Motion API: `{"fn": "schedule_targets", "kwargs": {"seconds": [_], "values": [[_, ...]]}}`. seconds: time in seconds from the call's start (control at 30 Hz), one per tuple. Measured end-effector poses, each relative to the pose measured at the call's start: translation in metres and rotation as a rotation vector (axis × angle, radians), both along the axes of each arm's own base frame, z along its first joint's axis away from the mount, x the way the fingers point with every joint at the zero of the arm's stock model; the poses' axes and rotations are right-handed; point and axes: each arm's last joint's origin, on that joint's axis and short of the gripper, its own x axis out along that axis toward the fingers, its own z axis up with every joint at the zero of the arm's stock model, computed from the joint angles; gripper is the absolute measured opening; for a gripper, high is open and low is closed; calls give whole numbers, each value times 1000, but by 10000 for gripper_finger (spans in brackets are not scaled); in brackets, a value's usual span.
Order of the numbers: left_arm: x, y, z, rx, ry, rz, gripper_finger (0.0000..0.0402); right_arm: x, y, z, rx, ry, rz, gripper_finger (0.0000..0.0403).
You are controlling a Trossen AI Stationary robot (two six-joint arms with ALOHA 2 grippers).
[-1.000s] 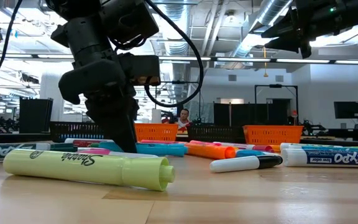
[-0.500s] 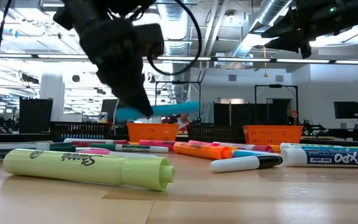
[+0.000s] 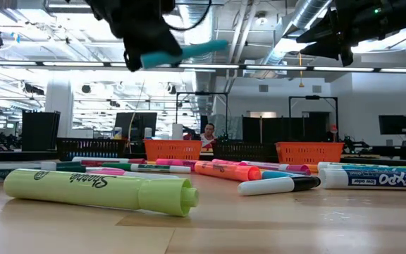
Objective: Pick & Place Markers
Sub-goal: Put the large light blue highlighter pen into the left black bin
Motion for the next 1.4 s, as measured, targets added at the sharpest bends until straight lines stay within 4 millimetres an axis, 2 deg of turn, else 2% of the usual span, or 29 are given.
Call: {"fn": "schedule_targets", "kwargs": {"seconds": [0.23,0.6,0.8,1.03,1.4], "values": [[-8,1,18,-50,-65,-2,76,0,0,0,0,0,0,184],[-9,5,16,-35,-48,55,75,0,0,0,0,0,0,184],[-19,25,3,117,115,222,76,0,0,0,0,0,0,184],[-34,51,-10,216,340,330,76,0,0,0,0,0,0,184],[-57,88,-19,338,628,345,76,0,0,0,0,0,0,184]]}}
